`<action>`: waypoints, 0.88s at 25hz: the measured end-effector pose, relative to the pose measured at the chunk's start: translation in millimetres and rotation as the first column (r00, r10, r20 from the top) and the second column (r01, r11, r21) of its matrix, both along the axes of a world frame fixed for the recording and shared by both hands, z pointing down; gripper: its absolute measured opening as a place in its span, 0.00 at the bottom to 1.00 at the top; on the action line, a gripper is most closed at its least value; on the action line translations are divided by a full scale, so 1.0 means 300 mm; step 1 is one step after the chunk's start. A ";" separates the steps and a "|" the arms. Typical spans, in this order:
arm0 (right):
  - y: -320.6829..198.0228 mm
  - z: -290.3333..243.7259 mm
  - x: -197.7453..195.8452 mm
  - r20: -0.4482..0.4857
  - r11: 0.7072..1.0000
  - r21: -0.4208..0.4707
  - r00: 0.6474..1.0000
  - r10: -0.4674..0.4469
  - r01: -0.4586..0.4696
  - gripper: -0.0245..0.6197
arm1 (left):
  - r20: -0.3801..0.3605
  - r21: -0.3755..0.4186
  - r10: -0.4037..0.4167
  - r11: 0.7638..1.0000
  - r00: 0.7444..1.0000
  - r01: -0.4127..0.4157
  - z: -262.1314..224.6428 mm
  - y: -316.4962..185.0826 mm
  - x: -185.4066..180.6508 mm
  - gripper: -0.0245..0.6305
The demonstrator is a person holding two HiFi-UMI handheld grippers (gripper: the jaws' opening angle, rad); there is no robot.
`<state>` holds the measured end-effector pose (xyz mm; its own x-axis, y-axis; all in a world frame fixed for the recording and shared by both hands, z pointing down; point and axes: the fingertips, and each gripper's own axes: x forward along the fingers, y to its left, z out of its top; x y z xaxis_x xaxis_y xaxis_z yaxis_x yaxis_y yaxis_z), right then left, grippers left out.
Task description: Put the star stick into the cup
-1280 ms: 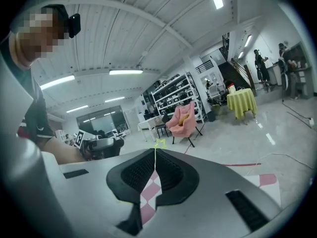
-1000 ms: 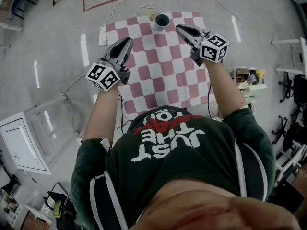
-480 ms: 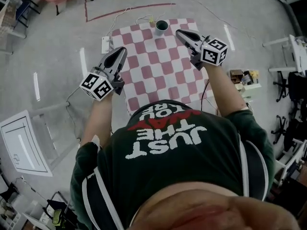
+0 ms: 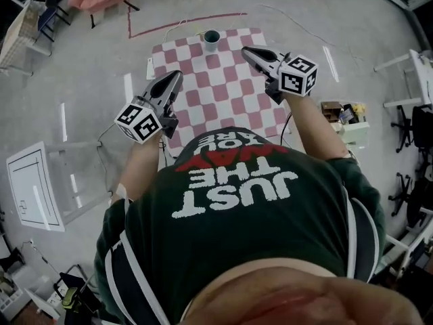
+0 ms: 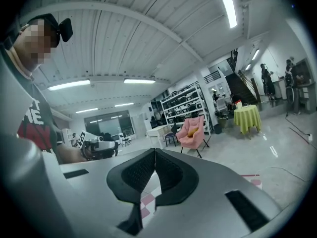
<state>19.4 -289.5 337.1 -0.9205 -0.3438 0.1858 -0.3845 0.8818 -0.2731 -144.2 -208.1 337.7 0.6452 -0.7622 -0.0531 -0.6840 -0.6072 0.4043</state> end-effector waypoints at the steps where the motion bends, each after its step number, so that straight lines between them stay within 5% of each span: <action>1: 0.024 -0.007 0.035 0.004 1.000 -0.002 1.000 -0.011 0.011 0.09 | 0.003 0.003 -0.005 1.000 1.000 0.005 -0.011 0.015 0.051 0.05; 11: 0.215 -0.029 0.361 0.034 0.992 -0.005 0.991 -0.126 0.126 0.09 | 0.011 -0.023 -0.039 0.999 0.999 0.039 -0.043 0.160 0.469 0.05; 22: 0.292 -0.095 0.309 0.041 0.986 0.067 0.987 -0.154 0.151 0.09 | 0.084 0.063 -0.014 0.998 0.996 0.009 -0.146 0.214 0.437 0.05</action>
